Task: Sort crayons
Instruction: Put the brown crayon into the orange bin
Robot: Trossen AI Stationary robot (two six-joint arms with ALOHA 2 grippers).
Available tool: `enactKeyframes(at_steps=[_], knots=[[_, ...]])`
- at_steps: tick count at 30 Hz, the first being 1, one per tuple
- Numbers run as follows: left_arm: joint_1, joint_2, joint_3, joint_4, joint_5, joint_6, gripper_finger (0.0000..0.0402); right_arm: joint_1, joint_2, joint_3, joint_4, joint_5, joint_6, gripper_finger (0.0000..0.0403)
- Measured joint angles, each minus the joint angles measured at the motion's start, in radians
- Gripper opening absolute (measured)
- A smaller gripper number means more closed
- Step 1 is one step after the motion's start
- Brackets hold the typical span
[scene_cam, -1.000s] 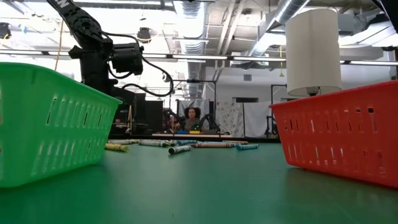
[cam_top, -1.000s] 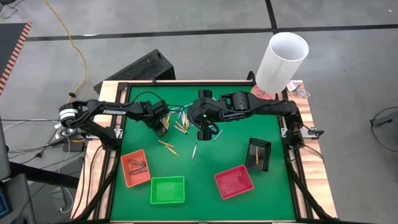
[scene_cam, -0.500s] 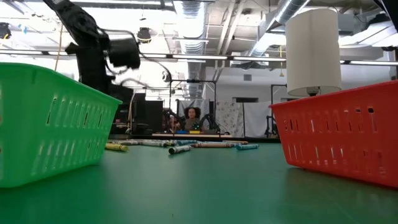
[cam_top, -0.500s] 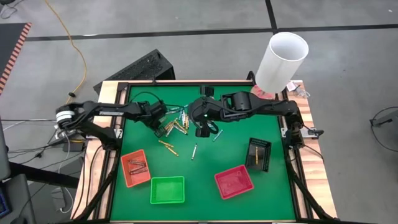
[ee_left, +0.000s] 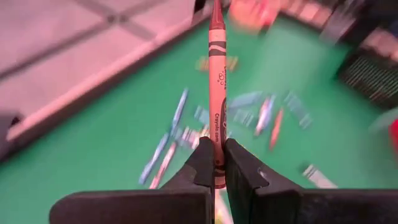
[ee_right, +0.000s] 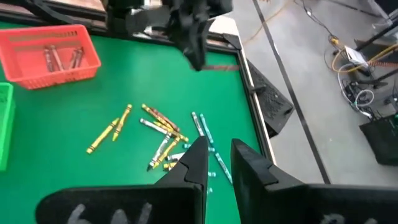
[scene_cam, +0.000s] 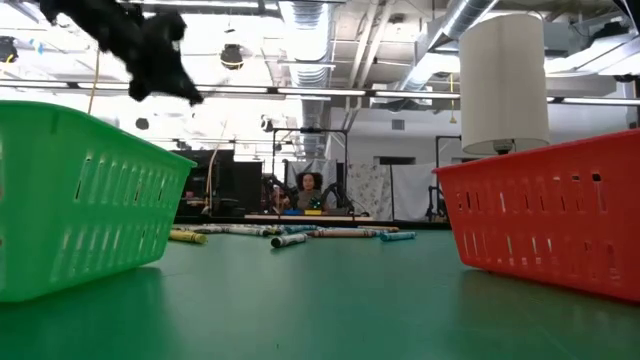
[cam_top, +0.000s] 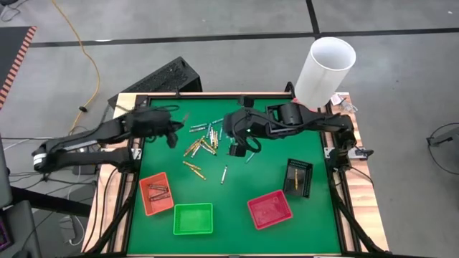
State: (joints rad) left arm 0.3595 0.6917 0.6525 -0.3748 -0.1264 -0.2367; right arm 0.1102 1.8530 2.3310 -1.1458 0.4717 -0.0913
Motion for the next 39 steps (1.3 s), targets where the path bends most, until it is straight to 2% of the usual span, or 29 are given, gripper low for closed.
enactKeyframes(at_steps=[2, 6, 11, 17, 22, 25, 28, 39], knots=[[-0.023, -0.064, 0.0, 0.032, -0.001, 0.0, 0.0001, 0.001, 0.004, -0.005, 0.043, -0.008, -0.031, 0.0066], [-0.077, -0.159, 0.0, 0.073, -0.027, 0.007, 0.0, -0.012, -0.005, -0.09, 0.205, -0.091, -0.126, 0.0066], [-0.137, -0.224, 0.001, 0.105, -0.047, 0.022, 0.0, -0.093, -0.054, -0.276, 0.446, -0.278, -0.143, 0.0066], [-0.196, -0.233, -0.003, 0.101, -0.098, 0.042, 0.0, -0.164, -0.153, -0.619, 0.893, -0.417, -0.116, 0.0066], [-0.233, -0.22, -0.003, 0.138, -0.134, 0.09, 0.0, -0.198, -0.201, -0.941, 1.453, -0.451, -0.043, 0.0065], [-0.251, -0.209, -0.003, 0.178, -0.135, 0.102, 0.0, -0.2, -0.195, -1.057, 1.66, -0.447, -0.023, 0.0065], [-0.265, -0.195, -0.003, 0.211, -0.136, 0.118, 0.0, -0.194, -0.171, -1.092, 1.765, -0.447, -0.022, 0.0065], [-0.345, -0.039, -0.003, 0.323, -0.142, 0.193, 0.0, -0.182, -0.147, -1.073, 1.8, -0.475, -0.047, 0.0066]])
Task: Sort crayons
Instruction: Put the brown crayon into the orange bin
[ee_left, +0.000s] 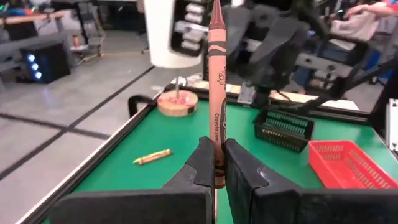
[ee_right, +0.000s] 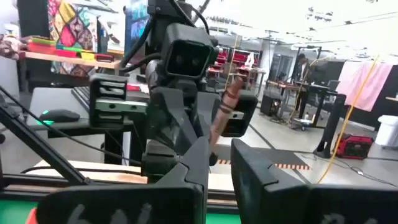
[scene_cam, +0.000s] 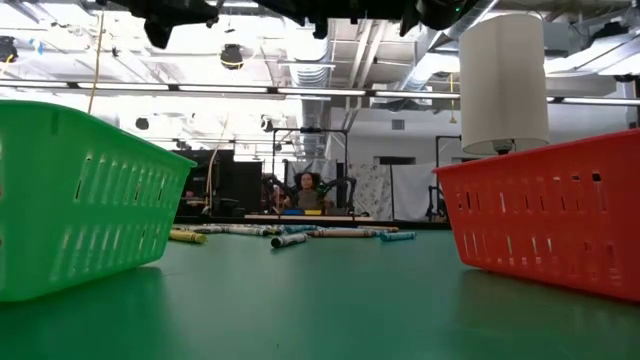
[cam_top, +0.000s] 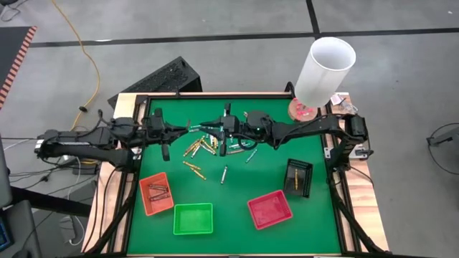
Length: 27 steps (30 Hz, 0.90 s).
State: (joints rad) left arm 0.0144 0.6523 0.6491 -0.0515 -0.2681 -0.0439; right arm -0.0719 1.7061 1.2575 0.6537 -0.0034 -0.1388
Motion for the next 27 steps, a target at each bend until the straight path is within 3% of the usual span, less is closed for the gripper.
enactKeyframes(at_steps=[10, 17, 27], knots=[[-0.075, 0.061, -0.005, 0.108, -0.041, 0.106, 0.0, 0.014, 0.0, 0.0, -0.001, -0.053, 0.018, 0.0067], [-0.081, 0.043, -0.157, 0.356, -0.086, 0.112, 0.0, 0.032, 0.0, 0.0, -0.016, -0.048, 0.003, 0.0067], [-0.081, 0.021, -0.183, 0.415, -0.027, 0.122, 0.0, 0.023, 0.019, 0.0, -0.071, -0.001, 0.007, 0.0067]])
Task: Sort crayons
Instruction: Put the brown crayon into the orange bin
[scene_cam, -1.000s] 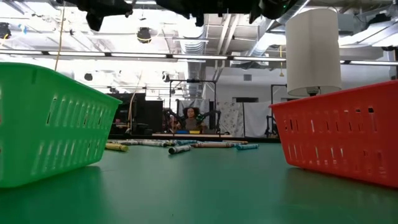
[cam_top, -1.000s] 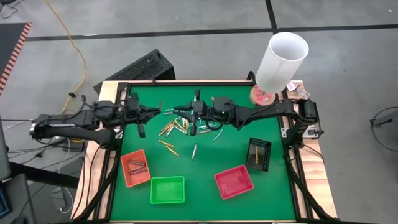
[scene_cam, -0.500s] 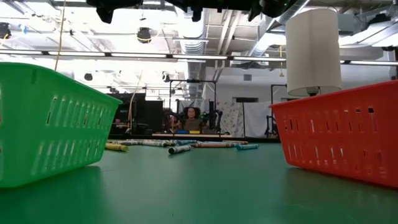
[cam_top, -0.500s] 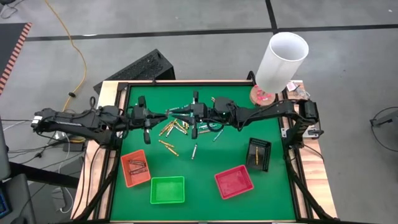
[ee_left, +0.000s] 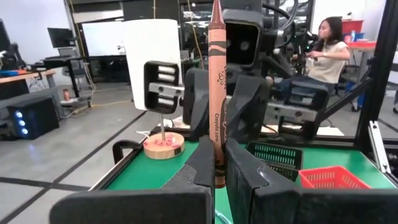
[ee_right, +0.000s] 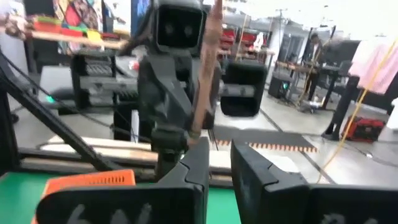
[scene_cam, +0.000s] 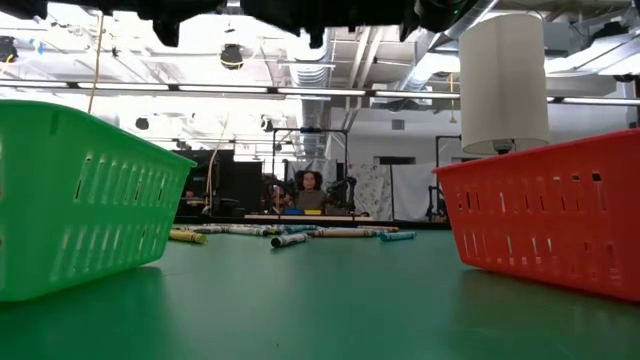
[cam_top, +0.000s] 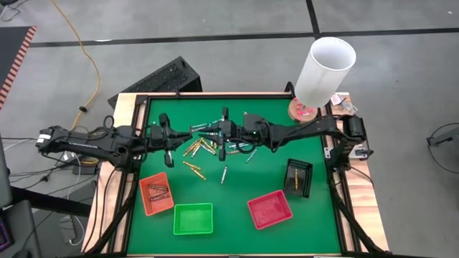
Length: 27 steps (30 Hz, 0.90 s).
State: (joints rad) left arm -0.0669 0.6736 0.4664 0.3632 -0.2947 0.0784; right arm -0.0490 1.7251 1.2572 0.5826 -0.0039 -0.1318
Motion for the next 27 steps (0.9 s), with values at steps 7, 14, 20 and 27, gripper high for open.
enactKeyframes(at_steps=[7, 14, 20, 27], knots=[[0.0, 0.002, 0.0, -0.006, 0.001, 0.0, 0.0, 0.002, -0.002, 0.0, 0.055, -0.001, -0.005, 0.0118], [0.0, 0.002, 0.0, -0.009, 0.001, 0.0, 0.0, -0.006, -0.002, 0.011, 0.048, 0.001, 0.026, 0.0202], [0.0, 0.002, 0.0, -0.008, 0.001, 0.014, 0.0, -0.003, -0.002, 0.011, 0.054, 0.001, 0.027, 0.0207], [0.0, 0.049, 0.0, 0.029, 0.001, 0.018, 0.0, -0.003, -0.002, 0.011, 0.073, -0.013, 0.046, 0.02]])
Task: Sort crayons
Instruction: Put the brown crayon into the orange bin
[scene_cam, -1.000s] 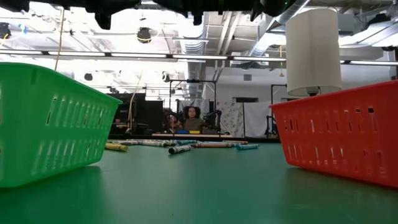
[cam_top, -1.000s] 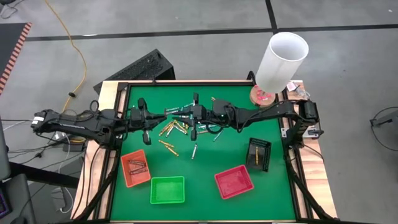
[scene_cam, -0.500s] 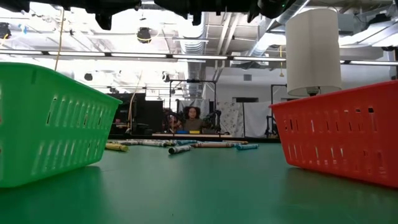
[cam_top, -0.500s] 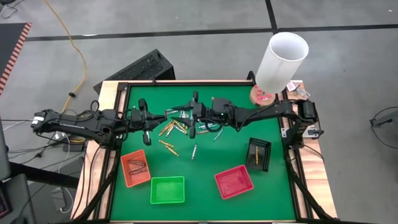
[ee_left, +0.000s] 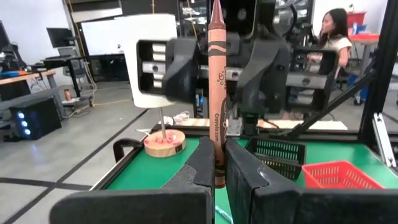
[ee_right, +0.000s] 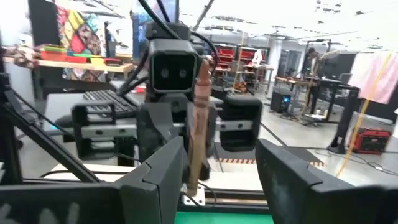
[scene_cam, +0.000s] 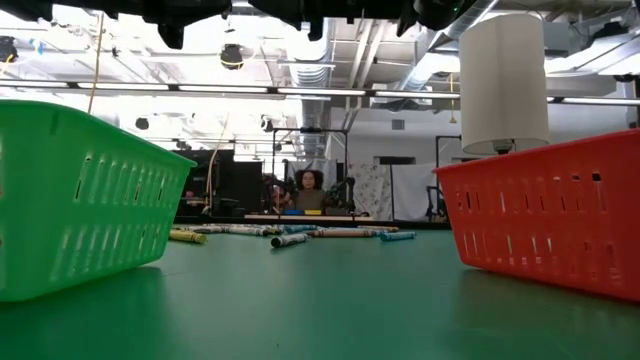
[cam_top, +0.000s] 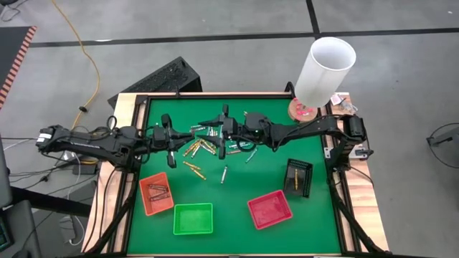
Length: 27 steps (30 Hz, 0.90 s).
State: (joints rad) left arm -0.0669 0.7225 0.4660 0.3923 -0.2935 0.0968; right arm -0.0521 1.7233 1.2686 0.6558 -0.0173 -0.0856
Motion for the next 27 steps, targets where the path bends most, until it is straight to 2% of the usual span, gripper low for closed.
enactKeyframes(at_steps=[17, 27], knots=[[0.0, 0.078, 0.0, 0.032, 0.0, 0.005, 0.0, 0.005, 0.0, 0.0, -0.005, -0.008, 0.008, 0.0193], [0.0, 0.076, 0.0, 0.035, 0.0, 0.005, 0.0, 0.005, 0.0, 0.0, -0.034, -0.008, 0.008, 0.0151]])
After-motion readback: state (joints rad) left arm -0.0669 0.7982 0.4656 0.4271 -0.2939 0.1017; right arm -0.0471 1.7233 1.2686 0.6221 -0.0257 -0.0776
